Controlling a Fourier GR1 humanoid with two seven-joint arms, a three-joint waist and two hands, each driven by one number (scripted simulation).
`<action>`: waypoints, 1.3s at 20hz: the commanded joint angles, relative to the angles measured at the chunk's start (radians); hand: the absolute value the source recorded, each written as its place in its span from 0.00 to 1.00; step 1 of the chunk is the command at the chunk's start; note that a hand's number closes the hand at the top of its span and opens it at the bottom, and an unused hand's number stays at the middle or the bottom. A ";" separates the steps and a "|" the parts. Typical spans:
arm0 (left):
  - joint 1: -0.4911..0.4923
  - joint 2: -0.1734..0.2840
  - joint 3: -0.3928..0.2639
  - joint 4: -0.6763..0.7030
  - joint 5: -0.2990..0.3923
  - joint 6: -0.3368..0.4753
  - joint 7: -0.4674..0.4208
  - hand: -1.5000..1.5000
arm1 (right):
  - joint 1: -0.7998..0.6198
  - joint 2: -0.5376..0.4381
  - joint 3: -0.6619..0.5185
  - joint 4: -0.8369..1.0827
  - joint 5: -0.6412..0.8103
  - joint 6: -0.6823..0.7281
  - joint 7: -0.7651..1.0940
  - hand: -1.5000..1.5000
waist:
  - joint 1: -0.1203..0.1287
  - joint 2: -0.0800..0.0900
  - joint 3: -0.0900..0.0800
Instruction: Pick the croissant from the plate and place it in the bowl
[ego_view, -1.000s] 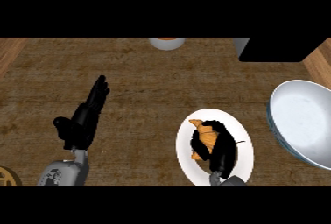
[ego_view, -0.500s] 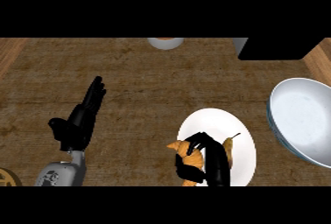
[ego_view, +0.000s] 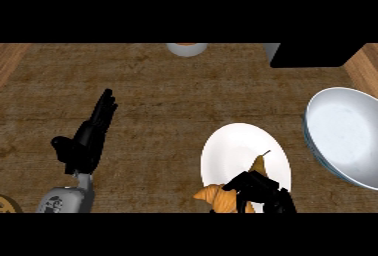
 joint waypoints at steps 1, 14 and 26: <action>-0.017 0.004 0.004 -0.014 0.005 -0.007 0.021 0.50 | -0.009 -0.057 -0.040 -0.214 0.169 0.056 0.117 1.00 | 0.001 0.000 -0.001; 0.006 -0.037 -0.030 -0.017 -0.028 0.013 -0.007 0.50 | -0.326 0.024 -0.317 -0.461 0.264 0.567 0.631 1.00 | 0.022 0.007 0.000; -0.037 -0.025 -0.014 -0.053 -0.021 -0.003 0.073 0.50 | -0.516 -0.031 -0.663 -0.197 0.158 0.760 0.583 1.00 | 0.019 0.008 0.002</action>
